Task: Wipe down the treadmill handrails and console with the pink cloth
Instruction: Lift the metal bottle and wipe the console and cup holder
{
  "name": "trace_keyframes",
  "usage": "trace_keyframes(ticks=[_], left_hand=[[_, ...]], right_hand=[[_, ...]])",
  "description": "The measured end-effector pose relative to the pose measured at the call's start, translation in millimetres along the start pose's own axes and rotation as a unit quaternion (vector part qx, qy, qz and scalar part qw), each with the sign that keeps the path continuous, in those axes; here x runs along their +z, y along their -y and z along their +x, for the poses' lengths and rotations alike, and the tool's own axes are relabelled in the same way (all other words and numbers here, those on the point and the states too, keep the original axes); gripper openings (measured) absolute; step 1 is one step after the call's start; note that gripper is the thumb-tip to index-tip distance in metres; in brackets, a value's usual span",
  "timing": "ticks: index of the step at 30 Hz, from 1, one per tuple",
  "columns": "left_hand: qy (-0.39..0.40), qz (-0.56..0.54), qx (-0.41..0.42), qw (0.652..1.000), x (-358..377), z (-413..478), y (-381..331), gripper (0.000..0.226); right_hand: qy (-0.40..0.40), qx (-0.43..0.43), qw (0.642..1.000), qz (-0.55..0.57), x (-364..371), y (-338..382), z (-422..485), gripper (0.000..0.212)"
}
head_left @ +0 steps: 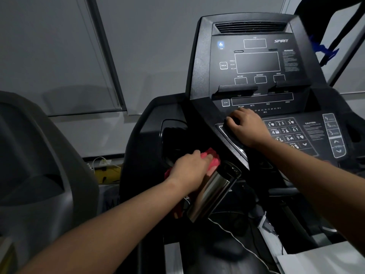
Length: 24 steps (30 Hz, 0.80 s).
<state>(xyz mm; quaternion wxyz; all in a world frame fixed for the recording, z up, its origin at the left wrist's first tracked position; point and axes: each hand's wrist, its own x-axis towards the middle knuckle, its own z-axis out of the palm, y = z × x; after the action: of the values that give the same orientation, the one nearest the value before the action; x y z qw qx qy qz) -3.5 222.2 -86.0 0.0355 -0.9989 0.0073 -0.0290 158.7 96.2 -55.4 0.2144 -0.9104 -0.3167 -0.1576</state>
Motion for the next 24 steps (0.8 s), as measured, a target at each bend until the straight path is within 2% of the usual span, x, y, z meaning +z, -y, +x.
trace_keyframes(ticks=[6,10,15,18,21,24], left_hand=[[0.004,-0.033,-0.070,0.997,5.8,39.6,-0.7,0.036],[0.008,-0.126,-0.172,0.977,6.4,52.4,5.8,0.036],[0.027,-0.169,-0.233,0.957,7.5,69.6,18.9,0.034],[0.026,-0.199,-0.235,0.951,10.8,67.9,22.4,0.033],[0.013,-0.223,-0.204,0.953,13.6,56.6,21.2,0.035],[-0.007,-0.157,-0.142,0.977,11.0,40.1,13.3,0.035]], right_hand=[[-0.002,-0.001,1.000,-0.002,1.3,-2.3,-0.1,0.031],[0.000,-0.003,1.000,-0.003,0.7,-1.7,-0.5,0.031],[-0.002,-0.001,1.000,0.003,0.1,-0.2,-1.1,0.027],[-0.002,0.000,1.000,0.004,0.5,-1.1,-0.4,0.027],[-0.005,0.000,1.000,0.001,1.3,-2.1,0.7,0.028],[-0.007,0.000,1.000,0.002,1.9,-2.5,1.7,0.029]])
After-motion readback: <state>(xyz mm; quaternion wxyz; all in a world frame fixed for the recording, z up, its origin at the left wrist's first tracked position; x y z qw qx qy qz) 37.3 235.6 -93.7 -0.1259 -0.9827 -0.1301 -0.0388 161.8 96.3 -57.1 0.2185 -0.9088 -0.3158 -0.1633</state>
